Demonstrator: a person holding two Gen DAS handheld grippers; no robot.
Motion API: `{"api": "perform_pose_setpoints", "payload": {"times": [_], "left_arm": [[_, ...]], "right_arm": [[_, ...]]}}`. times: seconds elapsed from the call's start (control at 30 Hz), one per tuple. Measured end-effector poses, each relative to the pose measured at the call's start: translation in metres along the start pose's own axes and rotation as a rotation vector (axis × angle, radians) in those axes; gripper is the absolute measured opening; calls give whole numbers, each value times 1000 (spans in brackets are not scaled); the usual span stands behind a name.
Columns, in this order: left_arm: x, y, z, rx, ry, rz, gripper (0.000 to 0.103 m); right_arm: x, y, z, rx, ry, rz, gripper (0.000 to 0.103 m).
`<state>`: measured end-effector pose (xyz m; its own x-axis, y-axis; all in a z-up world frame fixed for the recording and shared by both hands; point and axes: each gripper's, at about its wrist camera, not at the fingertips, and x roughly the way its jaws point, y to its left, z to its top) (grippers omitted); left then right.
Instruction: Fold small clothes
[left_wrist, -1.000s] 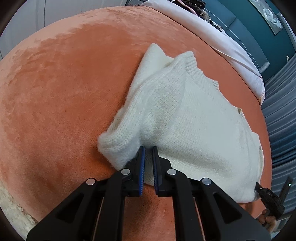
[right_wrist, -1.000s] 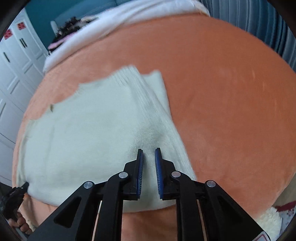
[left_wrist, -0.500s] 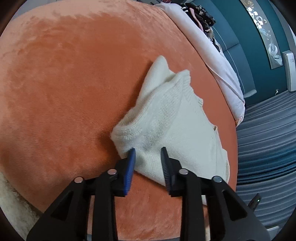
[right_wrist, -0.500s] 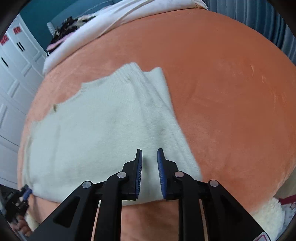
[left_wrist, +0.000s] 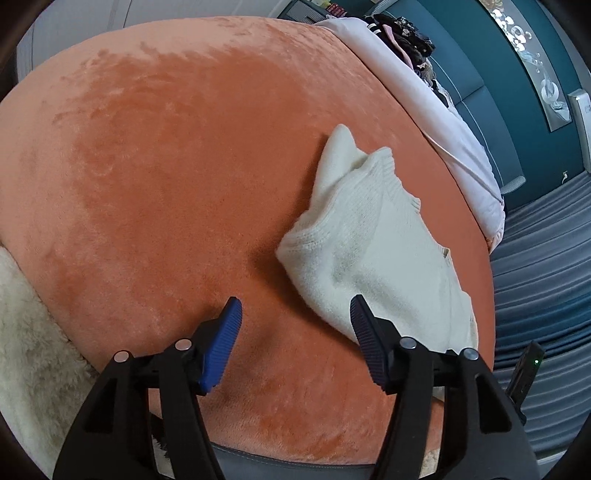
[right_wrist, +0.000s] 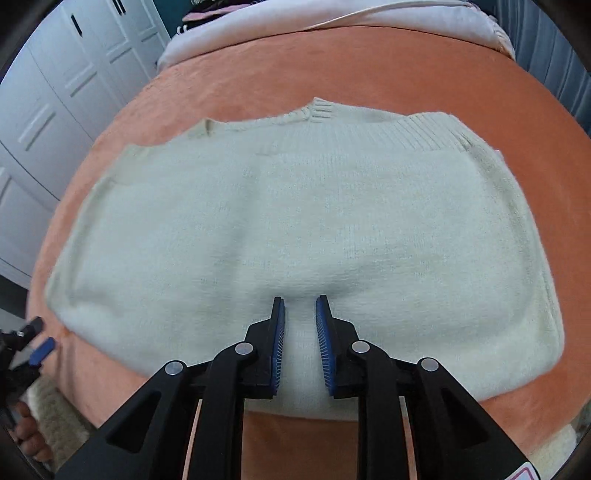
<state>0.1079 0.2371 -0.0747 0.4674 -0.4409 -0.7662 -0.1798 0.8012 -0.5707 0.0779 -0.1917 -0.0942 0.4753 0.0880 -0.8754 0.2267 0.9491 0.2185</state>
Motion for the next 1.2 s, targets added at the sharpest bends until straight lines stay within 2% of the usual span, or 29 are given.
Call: {"api": "perform_pose_setpoints", "payload": {"times": [0.03, 0.13, 0.23, 0.3, 0.37, 0.53, 0.67, 0.77, 0.8, 0.97, 1.03, 1.07, 1.13, 1.2], "left_arm": [[2, 1, -1, -11, 6, -8, 62], [15, -5, -3, -39, 24, -34, 70], [34, -16, -4, -23, 36, -37, 81], [44, -23, -4, -13, 22, -10, 89], [47, -25, -2, -21, -1, -14, 92], [48, -18, 5, -48, 13, -55, 92], [48, -15, 4, -10, 22, -83, 92], [48, -15, 3, 1, 24, -90, 92], [47, -14, 3, 3, 25, -91, 92], [44, -10, 2, -22, 3, -111, 92], [42, -10, 6, -74, -22, -115, 92], [41, -10, 9, -99, -34, -114, 92], [40, -8, 14, -130, -55, -93, 92], [43, -4, 20, -158, -54, -72, 91]], "right_arm": [[-9, 1, 0, 10, -11, 36, 20], [-27, 10, 2, 20, -50, 63, 20], [-30, 22, 10, 57, -31, 159, 20], [-26, 53, 26, -5, -37, 162, 20], [-18, 87, 42, -97, -52, 150, 20], [28, 147, 84, -170, 4, 182, 20], [77, 193, 108, -201, 81, 199, 20], [123, 232, 114, -232, 182, 210, 19], [138, 244, 110, -248, 217, 200, 19], [149, 303, 89, -567, 185, 37, 12], [143, 301, 91, -610, 186, 58, 11], [137, 292, 96, -572, 179, 92, 10], [108, 251, 109, -380, 124, 224, 10], [76, 197, 110, -195, 41, 308, 12]]}}
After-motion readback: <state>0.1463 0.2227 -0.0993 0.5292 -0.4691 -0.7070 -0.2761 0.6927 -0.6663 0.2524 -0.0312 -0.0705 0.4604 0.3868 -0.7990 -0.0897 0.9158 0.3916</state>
